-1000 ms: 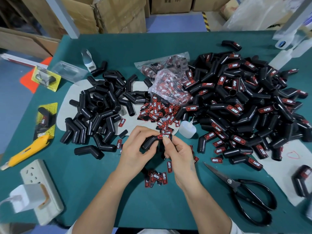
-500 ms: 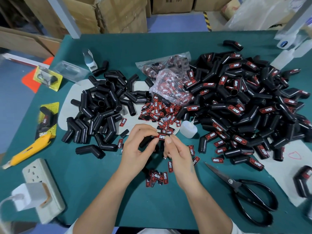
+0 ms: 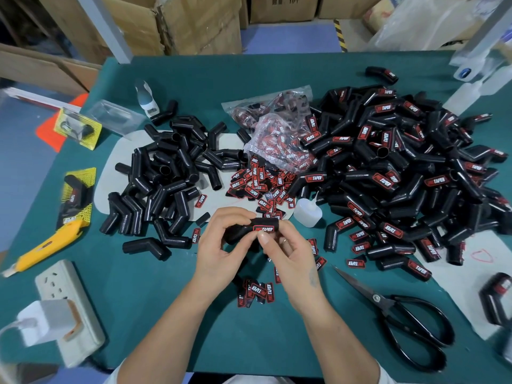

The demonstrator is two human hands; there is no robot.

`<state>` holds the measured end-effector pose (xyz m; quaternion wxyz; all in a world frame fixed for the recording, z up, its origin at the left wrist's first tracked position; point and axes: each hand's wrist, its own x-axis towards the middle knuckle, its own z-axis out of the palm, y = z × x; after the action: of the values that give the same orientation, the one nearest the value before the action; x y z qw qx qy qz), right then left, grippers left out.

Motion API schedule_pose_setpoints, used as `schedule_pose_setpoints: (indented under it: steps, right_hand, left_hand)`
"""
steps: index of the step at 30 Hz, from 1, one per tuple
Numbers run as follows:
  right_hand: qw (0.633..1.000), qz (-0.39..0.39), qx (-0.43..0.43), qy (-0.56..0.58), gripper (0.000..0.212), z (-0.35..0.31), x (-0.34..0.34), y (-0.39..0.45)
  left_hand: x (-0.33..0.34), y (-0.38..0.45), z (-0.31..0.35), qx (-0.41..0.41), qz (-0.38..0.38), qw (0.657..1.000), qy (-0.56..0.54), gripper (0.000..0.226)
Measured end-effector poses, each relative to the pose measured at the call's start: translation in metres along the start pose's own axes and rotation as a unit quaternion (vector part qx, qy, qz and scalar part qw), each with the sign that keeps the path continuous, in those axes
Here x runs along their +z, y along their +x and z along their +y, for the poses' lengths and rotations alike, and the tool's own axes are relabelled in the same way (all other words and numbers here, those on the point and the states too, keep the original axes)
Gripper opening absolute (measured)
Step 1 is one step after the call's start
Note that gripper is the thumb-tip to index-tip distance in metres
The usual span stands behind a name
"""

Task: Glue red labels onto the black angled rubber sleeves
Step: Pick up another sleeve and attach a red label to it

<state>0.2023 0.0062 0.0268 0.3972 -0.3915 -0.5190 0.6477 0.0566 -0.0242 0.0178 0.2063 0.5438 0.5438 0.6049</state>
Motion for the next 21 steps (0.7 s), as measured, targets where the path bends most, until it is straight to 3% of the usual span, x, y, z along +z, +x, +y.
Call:
schedule_pose_setpoints:
  steps: [10,21]
  right_hand:
    - [0.997,0.030,0.027,0.066,0.015,0.0053,-0.0014,0.0009]
    - [0.998,0.042,0.020,0.042,0.009,0.0067,-0.0039,0.0021]
  left_hand:
    - [0.0004,-0.0008,-0.0016,0.016,-0.018,1.000,0.012,0.032]
    - [-0.0015,0.0020,0.0003,0.036,-0.025,0.998,0.043,0.021]
